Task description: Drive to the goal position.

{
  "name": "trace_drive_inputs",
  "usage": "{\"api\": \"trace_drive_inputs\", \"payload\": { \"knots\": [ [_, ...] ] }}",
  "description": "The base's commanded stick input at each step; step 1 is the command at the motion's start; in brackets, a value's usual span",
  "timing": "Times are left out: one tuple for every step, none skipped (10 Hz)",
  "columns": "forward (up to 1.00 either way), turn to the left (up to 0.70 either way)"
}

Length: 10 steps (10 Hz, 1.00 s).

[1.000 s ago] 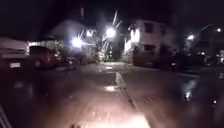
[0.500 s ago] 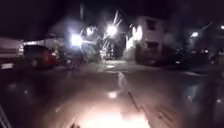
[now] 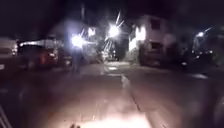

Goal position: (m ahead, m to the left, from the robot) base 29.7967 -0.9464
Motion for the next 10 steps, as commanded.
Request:
{"api": "trace_drive_inputs", "payload": {
  "knots": [
    [1.00, 0.00],
    [1.00, 0.00],
    [1.00, 0.00],
    [1.00, 0.00],
    [1.00, 0.00],
    [1.00, 0.00],
    [1.00, 0.00],
    [1.00, 0.00],
    [1.00, 0.00],
    [1.00, 0.00]
  ]
}}
